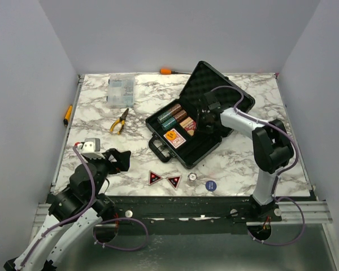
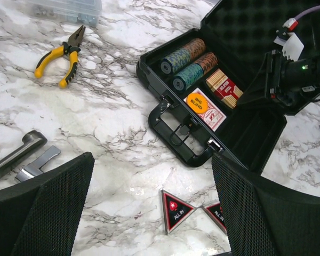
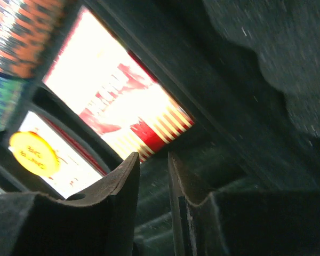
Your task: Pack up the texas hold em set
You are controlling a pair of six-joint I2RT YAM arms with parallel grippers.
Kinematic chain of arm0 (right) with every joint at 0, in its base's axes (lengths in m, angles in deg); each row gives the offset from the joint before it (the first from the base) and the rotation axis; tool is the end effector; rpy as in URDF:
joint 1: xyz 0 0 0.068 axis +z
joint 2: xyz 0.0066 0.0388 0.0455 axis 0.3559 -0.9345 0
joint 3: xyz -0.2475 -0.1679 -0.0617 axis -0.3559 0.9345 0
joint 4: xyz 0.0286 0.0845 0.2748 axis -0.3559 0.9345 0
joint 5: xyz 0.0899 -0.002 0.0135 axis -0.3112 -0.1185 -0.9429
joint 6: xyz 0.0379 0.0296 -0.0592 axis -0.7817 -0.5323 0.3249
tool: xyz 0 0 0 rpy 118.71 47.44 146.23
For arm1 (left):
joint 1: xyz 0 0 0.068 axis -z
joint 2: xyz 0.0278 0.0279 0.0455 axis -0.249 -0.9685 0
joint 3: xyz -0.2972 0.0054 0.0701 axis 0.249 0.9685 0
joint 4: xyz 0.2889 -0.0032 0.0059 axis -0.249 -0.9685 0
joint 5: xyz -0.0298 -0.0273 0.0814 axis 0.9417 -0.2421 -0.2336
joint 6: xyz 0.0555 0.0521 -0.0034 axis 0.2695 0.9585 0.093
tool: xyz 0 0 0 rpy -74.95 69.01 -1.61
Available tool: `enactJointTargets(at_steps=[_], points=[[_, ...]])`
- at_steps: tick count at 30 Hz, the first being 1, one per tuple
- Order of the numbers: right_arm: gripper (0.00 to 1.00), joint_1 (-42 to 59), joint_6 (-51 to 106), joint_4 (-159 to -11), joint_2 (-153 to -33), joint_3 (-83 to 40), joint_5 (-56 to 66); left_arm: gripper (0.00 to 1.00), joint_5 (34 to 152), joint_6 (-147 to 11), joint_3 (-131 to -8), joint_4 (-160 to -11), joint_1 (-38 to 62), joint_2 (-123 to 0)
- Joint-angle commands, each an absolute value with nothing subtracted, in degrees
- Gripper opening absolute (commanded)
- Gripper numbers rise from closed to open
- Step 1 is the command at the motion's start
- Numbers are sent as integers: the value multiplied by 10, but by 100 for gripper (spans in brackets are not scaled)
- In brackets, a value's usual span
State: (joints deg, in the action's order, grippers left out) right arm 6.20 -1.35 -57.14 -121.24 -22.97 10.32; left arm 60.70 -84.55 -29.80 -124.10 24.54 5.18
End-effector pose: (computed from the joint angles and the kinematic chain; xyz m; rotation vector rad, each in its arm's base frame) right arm 0.3996 0.2070 0.1778 0.1903 2.6873 0.4157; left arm 0.0803 -0.0312 0.2938 -0.1356 1.7919 -0.4765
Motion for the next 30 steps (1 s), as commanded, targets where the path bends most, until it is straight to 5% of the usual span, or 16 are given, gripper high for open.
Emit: enactJointTargets(at_steps=[1,13,22,30], points=[[32,62,8,-512,-1176,-193,139,90,617,-860,-303,-1256,243,20],[49,62,59,-463,-1009,-180,135,92,686,-866,-335,-1288,243,-85],[84,62,72,-415,-905,-147,130,96,752,-841,-354,-1296,243,-138],[93,63,68,-390,-830,-106,75,99,783,-821,-348,-1284,243,-132]])
